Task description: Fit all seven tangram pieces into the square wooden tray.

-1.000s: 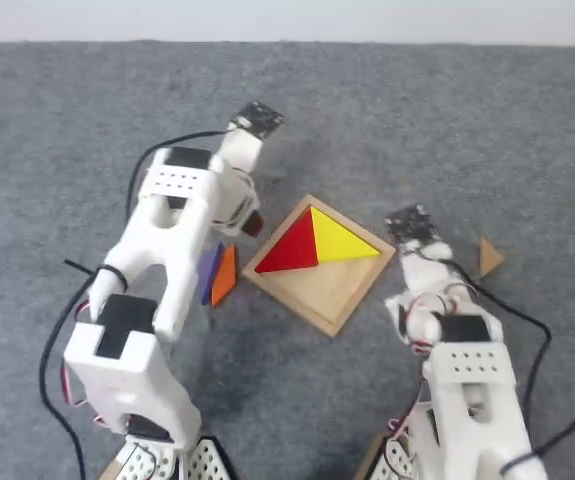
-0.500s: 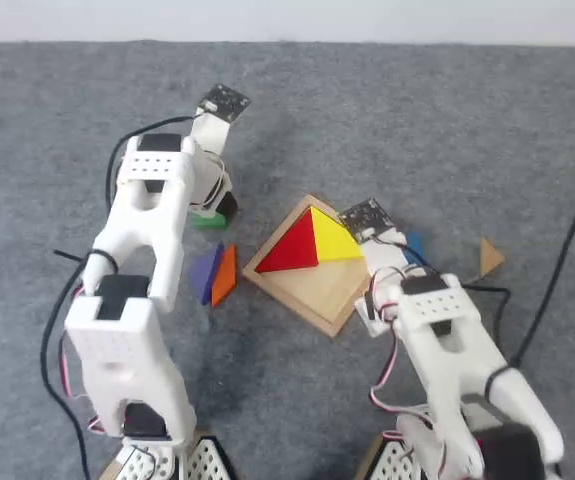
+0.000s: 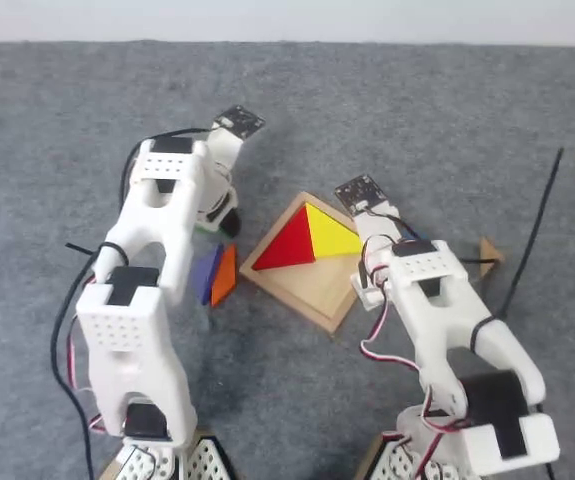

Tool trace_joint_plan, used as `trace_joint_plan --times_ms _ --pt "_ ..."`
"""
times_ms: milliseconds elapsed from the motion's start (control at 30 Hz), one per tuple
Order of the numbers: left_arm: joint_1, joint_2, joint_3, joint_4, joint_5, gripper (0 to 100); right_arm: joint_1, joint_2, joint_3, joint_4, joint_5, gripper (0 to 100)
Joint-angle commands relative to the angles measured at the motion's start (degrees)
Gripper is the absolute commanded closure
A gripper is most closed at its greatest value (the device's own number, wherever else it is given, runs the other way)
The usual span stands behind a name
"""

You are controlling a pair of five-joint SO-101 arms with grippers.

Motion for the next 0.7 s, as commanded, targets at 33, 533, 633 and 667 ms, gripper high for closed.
trace_joint_plan --times_ms 33,533,633,667 --pt "4.31 -0.35 -1.27 1.85 -0.62 77 -0.57 0.84 -4.66 -0.84 -0.44 89.3" --pt "7.12 -3.69 6.81 1.67 -0.53 77 -0.40 12.70 -19.52 -0.31 -0.44 89.3" --pt "9.23 -10.02 12.88 0.53 -0.62 77 -0.40 13.14 -21.36 -0.31 -0.44 89.3" --pt "10.29 -12.40 15.34 -0.09 -0.62 77 -0.40 13.32 -21.89 -0.22 -0.44 89.3"
